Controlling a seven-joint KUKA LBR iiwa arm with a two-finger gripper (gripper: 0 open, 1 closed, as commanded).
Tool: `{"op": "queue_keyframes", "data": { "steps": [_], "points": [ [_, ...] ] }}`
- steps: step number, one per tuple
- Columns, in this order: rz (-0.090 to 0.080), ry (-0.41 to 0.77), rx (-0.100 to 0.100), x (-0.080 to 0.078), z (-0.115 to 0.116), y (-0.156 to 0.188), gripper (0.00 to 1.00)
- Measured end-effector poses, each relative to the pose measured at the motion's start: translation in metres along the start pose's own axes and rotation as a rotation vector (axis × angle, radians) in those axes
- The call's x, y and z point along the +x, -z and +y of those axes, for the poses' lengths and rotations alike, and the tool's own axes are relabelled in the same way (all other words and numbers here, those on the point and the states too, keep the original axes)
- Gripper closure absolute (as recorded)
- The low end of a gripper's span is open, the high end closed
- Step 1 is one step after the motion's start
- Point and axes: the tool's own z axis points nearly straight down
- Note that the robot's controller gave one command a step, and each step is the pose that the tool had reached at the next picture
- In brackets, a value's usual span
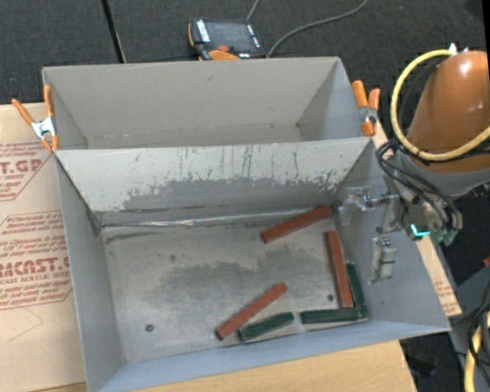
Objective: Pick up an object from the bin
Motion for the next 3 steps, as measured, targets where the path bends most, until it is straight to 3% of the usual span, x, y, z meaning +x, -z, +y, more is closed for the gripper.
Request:
{"op": "queue_keyframes", "data": {
  "steps": [1,2,3],
  "points": [
    [-0.002,0.326,0.000,-0.011,0.001,-0.114,0.00],
    [-0.006,0.325,0.001,-0.012,0.001,-0.112,1.00],
    [-0.011,0.311,0.000,-0.042,0.035,-0.097,1.00]
  ]
}}
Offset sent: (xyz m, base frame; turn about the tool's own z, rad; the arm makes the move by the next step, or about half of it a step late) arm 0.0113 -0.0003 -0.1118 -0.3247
